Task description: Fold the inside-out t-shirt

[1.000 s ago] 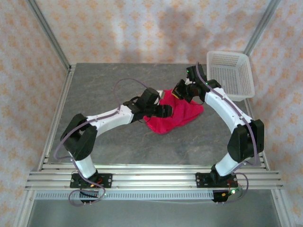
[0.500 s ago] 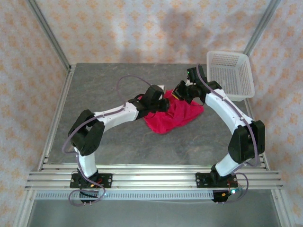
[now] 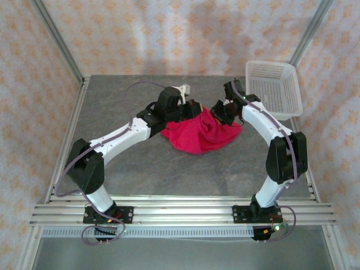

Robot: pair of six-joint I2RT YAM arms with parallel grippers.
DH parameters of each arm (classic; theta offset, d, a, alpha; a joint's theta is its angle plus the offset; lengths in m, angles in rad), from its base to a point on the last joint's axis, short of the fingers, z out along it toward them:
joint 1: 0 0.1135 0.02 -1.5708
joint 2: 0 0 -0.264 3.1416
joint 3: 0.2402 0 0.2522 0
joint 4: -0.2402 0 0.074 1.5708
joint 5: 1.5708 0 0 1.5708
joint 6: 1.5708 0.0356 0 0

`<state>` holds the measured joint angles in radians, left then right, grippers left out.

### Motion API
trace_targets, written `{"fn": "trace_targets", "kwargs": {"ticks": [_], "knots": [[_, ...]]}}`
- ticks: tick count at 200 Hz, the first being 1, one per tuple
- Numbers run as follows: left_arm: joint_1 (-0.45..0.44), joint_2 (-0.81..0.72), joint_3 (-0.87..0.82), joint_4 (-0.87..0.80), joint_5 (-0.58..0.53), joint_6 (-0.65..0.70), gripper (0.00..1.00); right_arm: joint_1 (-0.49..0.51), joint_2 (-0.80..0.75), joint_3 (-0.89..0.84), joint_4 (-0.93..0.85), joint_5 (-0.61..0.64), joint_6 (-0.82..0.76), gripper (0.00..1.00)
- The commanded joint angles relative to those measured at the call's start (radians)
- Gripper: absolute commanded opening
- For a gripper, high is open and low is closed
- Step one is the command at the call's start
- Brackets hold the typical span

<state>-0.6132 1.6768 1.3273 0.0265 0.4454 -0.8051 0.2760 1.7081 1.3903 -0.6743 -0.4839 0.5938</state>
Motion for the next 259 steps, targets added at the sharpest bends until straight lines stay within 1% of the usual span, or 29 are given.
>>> {"fn": "trace_targets", "kwargs": {"ticks": [1, 20, 56, 67, 80, 104, 112, 126, 148, 174, 191, 209, 221, 231, 234, 241, 249, 259], "knots": [[0.044, 0.033, -0.072, 0.213, 0.122, -0.179, 0.0, -0.01, -0.085, -0.031, -0.063, 0.08, -0.054, 0.37], [0.055, 0.062, -0.087, 0.266, 0.157, -0.217, 0.0, -0.009, -0.15, -0.078, -0.058, 0.081, -0.055, 0.42], [0.06, 0.089, -0.081, 0.234, 0.154, -0.216, 0.0, -0.009, -0.284, -0.218, 0.057, -0.003, 0.029, 0.43], [0.062, 0.097, -0.079, 0.236, 0.157, -0.225, 0.0, -0.008, -0.321, -0.278, 0.138, -0.046, 0.081, 0.42], [0.062, 0.104, -0.08, 0.24, 0.157, -0.23, 0.0, 0.0, -0.35, -0.357, 0.285, -0.101, 0.167, 0.42], [0.062, 0.107, -0.079, 0.247, 0.161, -0.241, 0.0, 0.023, -0.351, -0.476, 0.561, -0.118, 0.307, 0.45], [0.061, 0.106, -0.076, 0.244, 0.16, -0.241, 0.0, 0.034, -0.346, -0.511, 0.66, -0.105, 0.345, 0.48], [0.062, 0.104, -0.074, 0.239, 0.159, -0.24, 0.0, 0.05, -0.333, -0.541, 0.771, -0.074, 0.376, 0.52], [0.061, 0.105, -0.074, 0.234, 0.159, -0.24, 0.0, 0.07, -0.298, -0.537, 0.841, -0.054, 0.389, 0.53], [0.061, 0.105, -0.078, 0.236, 0.16, -0.243, 0.0, 0.084, -0.262, -0.521, 0.865, -0.029, 0.398, 0.53], [0.062, 0.104, -0.083, 0.241, 0.159, -0.246, 0.0, 0.087, -0.242, -0.522, 0.903, -0.014, 0.424, 0.51], [0.061, 0.106, -0.085, 0.242, 0.161, -0.249, 0.0, 0.093, -0.22, -0.514, 0.924, 0.001, 0.449, 0.45], [0.062, 0.105, -0.084, 0.241, 0.162, -0.249, 0.0, 0.097, -0.212, -0.509, 0.928, 0.012, 0.458, 0.33], [0.062, 0.104, -0.082, 0.235, 0.162, -0.245, 0.0, 0.097, -0.214, -0.507, 0.926, 0.014, 0.464, 0.21], [0.062, 0.103, -0.082, 0.231, 0.161, -0.244, 0.0, 0.097, -0.215, -0.506, 0.923, 0.014, 0.465, 0.17], [0.064, 0.101, -0.079, 0.219, 0.161, -0.235, 0.0, 0.097, -0.224, -0.5, 0.899, 0.015, 0.461, 0.08], [0.068, 0.097, -0.076, 0.199, 0.159, -0.221, 0.0, 0.098, -0.24, -0.486, 0.85, 0.02, 0.446, 0.0], [0.076, 0.089, -0.073, 0.169, 0.153, -0.201, 0.0, 0.096, -0.271, -0.46, 0.761, 0.033, 0.414, 0.0]]}}
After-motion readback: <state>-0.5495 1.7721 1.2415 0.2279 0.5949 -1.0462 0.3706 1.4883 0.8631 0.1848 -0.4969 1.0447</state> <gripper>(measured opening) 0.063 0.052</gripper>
